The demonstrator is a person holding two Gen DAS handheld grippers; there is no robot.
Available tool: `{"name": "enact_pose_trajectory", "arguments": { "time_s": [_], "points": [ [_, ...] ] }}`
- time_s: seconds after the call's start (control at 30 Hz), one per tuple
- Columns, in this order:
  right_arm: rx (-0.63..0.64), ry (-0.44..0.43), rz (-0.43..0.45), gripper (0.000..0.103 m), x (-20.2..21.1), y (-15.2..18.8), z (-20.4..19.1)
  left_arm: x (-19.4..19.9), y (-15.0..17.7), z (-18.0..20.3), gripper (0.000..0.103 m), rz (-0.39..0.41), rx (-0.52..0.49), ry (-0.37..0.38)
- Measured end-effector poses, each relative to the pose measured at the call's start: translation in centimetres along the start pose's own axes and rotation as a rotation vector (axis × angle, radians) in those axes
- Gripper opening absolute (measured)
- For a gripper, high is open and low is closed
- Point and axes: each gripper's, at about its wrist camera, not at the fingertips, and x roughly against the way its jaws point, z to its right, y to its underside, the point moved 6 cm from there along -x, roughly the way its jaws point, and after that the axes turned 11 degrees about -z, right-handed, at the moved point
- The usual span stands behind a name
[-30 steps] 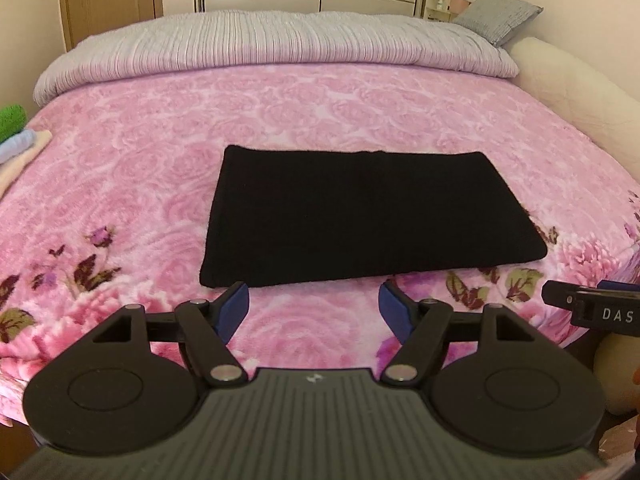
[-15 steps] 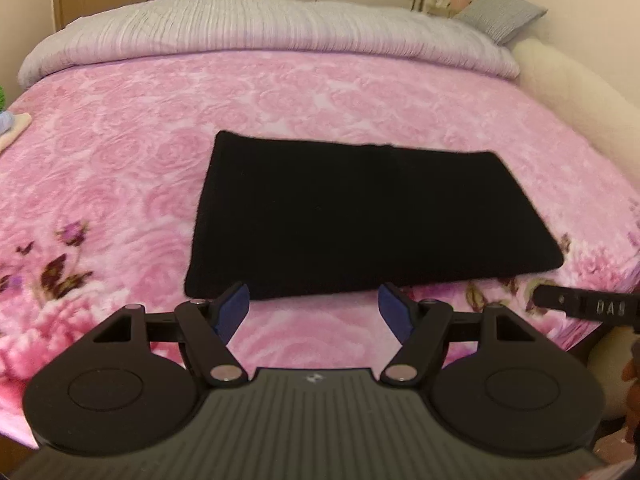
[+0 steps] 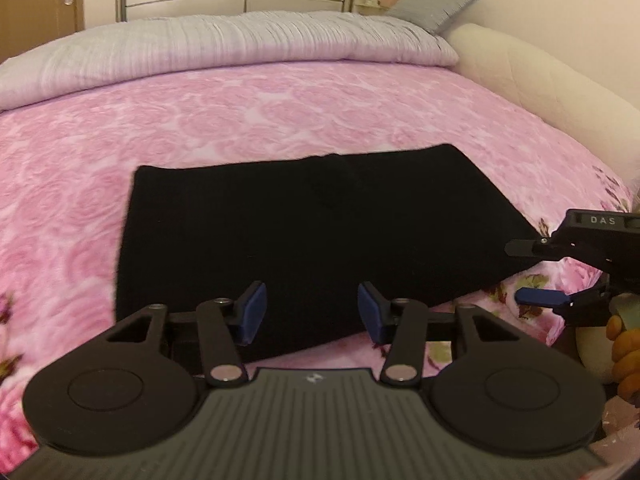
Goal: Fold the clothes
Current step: 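Grasp the black garment's edge with both grippers and lift it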
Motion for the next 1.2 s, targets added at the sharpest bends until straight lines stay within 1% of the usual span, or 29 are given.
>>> {"name": "enact_pose_trajectory", "arguments": {
  "time_s": [0.07,0.17,0.27,0.3,0.33,0.47,0.63,0.7,0.73,0.77,0.8,0.83,0.9,0.93,0.97,1.03,1.1,1.2],
  "points": [
    [-0.055,-0.031,0.017,0.064,-0.4,-0.6,0.8,-0.8,-0.2,0.3,0.044,-0.002,-0.003,0.009],
    [-0.097,-0.051,0.058,0.059,-0.6,-1.6,1.4,-1.8,-0.6,0.7,0.045,-0.005,-0.002,0.027],
    [-0.127,-0.068,0.098,0.059,-0.6,-2.4,1.9,-2.9,-0.7,1.1,0.045,-0.026,-0.006,0.032],
    [-0.142,-0.078,0.109,0.058,-0.6,-2.7,2.1,-3.3,-0.6,1.1,0.047,-0.032,-0.003,0.031],
    [-0.156,-0.089,0.121,0.058,-0.7,-2.9,2.4,-3.6,-0.5,1.2,0.048,-0.038,-0.001,0.029],
    [-0.165,-0.09,0.141,0.058,-0.9,-3.5,2.6,-4.4,-0.4,1.2,0.049,-0.059,0.016,0.012],
    [-0.149,-0.065,0.149,0.058,-1.1,-3.9,2.3,-4.7,-1.1,0.8,0.049,-0.061,0.06,0.035],
    [-0.131,-0.039,0.151,0.052,-1.1,-3.9,2.2,-5.0,-1.3,0.7,0.05,-0.063,0.065,0.038],
    [-0.122,-0.026,0.153,0.046,-1.2,-3.9,2.2,-5.3,-1.3,0.9,0.05,-0.066,0.049,0.025],
    [-0.113,-0.014,0.154,0.038,-1.2,-3.9,2.2,-5.6,-1.4,1.1,0.05,-0.071,0.031,0.008],
    [-0.095,0.011,0.152,0.034,-1.1,-3.9,2.0,-5.7,-1.5,1.3,0.05,-0.077,0.015,-0.008],
    [-0.076,0.035,0.15,0.029,-1.1,-3.8,1.9,-5.6,-1.6,1.3,0.05,-0.079,0.014,-0.009],
    [-0.024,0.08,0.154,0.025,-0.7,-3.8,0.9,-5.0,-1.8,1.0,0.048,-0.076,0.035,0.018],
    [0.016,0.113,0.16,0.024,-0.6,-3.8,0.1,-4.5,-1.8,0.5,0.047,-0.07,0.068,0.049],
    [0.057,0.146,0.165,0.023,-0.5,-3.9,-0.8,-4.0,-1.7,-0.4,0.044,-0.065,0.124,0.092],
    [0.199,0.206,0.204,0.022,-0.1,-3.6,-3.4,-2.8,-1.3,-3.0,0.041,-0.051,0.252,0.168],
    [0.42,0.279,0.267,0.022,0.2,-2.4,-7.4,-1.5,-0.5,-5.8,0.038,-0.033,0.358,0.219],
    [0.755,0.366,0.343,0.021,-0.5,1.1,-13.2,0.5,0.9,-10.2,0.037,0.004,0.5,0.273]
  ]
}}
